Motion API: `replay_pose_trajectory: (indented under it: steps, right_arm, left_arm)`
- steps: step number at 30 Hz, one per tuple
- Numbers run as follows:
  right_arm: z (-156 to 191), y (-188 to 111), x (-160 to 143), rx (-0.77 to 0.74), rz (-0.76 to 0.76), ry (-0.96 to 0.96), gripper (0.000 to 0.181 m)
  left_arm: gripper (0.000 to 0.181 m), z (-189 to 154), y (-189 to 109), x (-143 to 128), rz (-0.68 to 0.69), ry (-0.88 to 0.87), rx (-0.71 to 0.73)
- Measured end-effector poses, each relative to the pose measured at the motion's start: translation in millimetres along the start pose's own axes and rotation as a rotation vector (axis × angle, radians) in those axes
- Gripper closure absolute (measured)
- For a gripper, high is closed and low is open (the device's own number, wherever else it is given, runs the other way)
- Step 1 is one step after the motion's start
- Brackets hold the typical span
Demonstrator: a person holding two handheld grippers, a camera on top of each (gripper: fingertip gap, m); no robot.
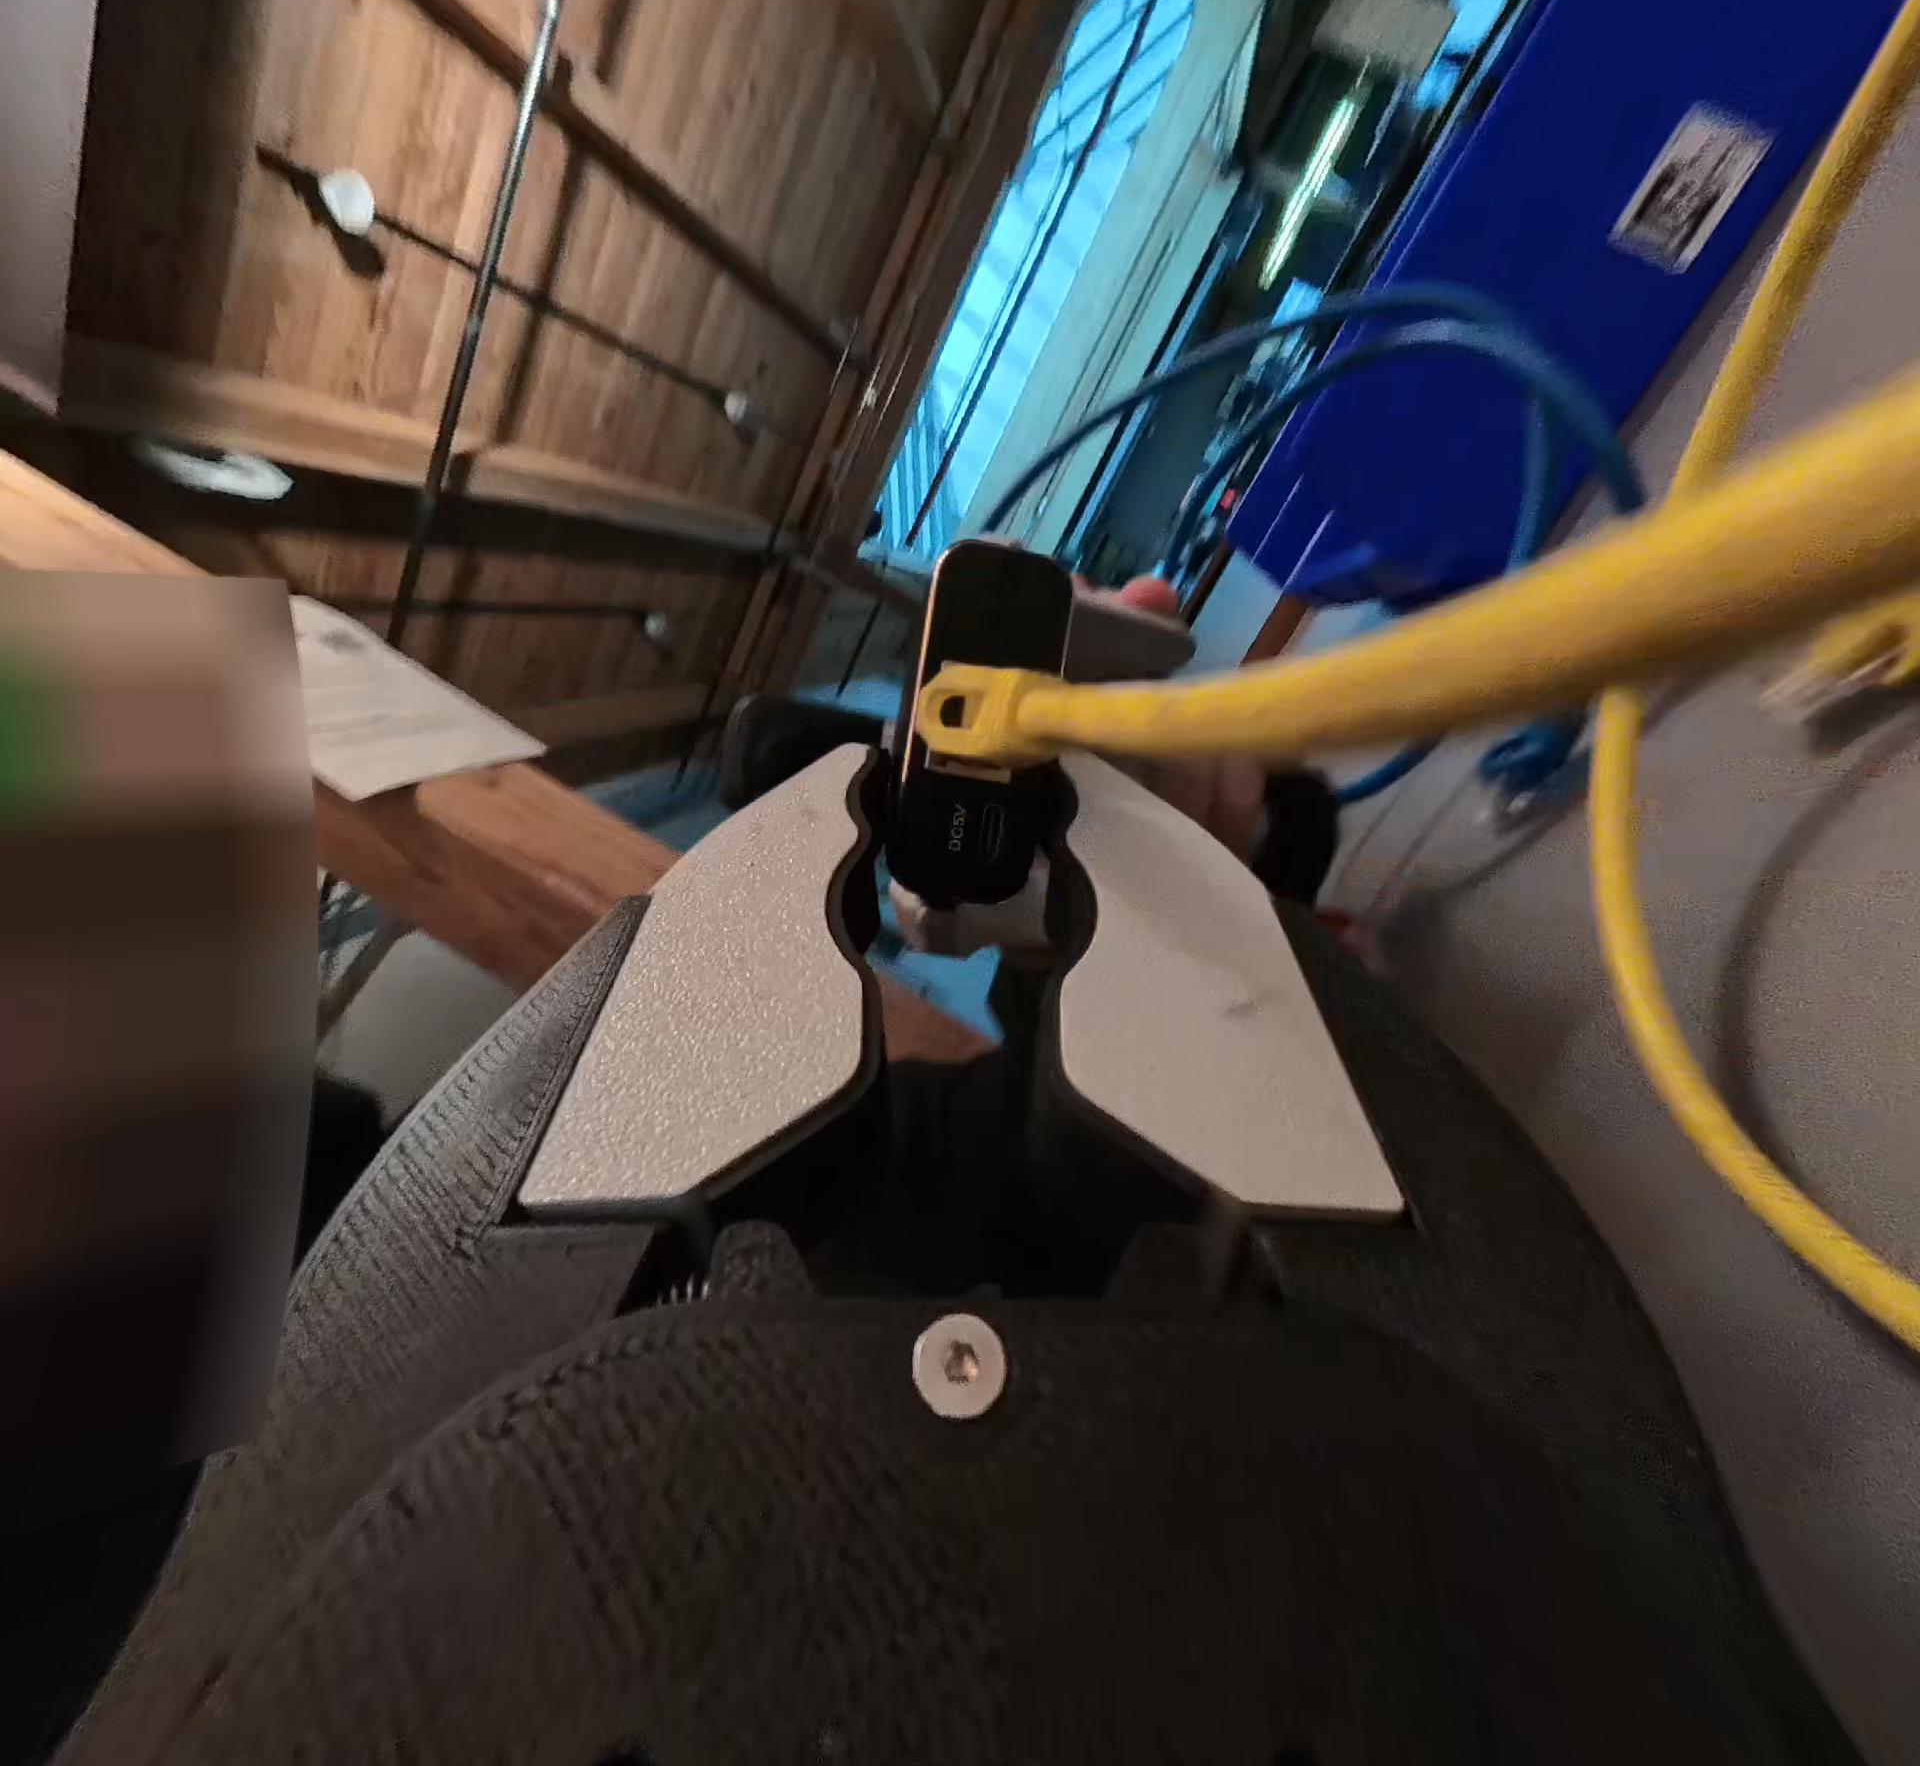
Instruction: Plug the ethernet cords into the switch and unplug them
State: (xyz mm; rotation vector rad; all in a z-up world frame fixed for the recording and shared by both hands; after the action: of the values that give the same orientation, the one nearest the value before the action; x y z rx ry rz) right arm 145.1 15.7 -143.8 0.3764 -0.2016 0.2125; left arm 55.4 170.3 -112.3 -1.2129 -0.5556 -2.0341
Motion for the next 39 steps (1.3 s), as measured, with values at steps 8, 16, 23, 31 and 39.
replay_pose_trajectory:
  steps: [8,16,23,31,39]
  right_arm:
    - [0,-7,3,-0.001,-0.287,0.01,0.144]
    - [3,-7,0,0.031,-0.413,0.01,0.167]
    - [0,-5,-3,0.049,-0.458,0.058,0.167]
    - [-3,-3,-5,0.056,-0.486,0.072,0.166]
    - [-2,-5,-5,0.039,-0.505,0.035,0.167]
  left_arm:
    - [0.119,4,1,-7,-0.083,-0.168,0.142]
    - [0.119,-2,4,-6,-0.083,-0.117,0.17]
    - [0.118,-4,5,-7,-0.059,-0.081,0.19]
    - [0.118,-7,7,-7,-0.048,-0.059,0.183]
    - [0.118,-12,11,-5,-0.016,-0.006,0.221]
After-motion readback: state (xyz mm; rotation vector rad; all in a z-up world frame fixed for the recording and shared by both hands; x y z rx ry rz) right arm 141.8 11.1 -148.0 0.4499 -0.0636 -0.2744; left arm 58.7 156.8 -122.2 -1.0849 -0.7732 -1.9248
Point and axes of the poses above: each gripper's, where its closed fingertips meet, y out along the fingers, x out of its top, z = x × y across the jaws, the point moved 10 cm from there along -y, back along the fingers, and after that the axes turned 8 degrees about y, right-handed, at the moved point
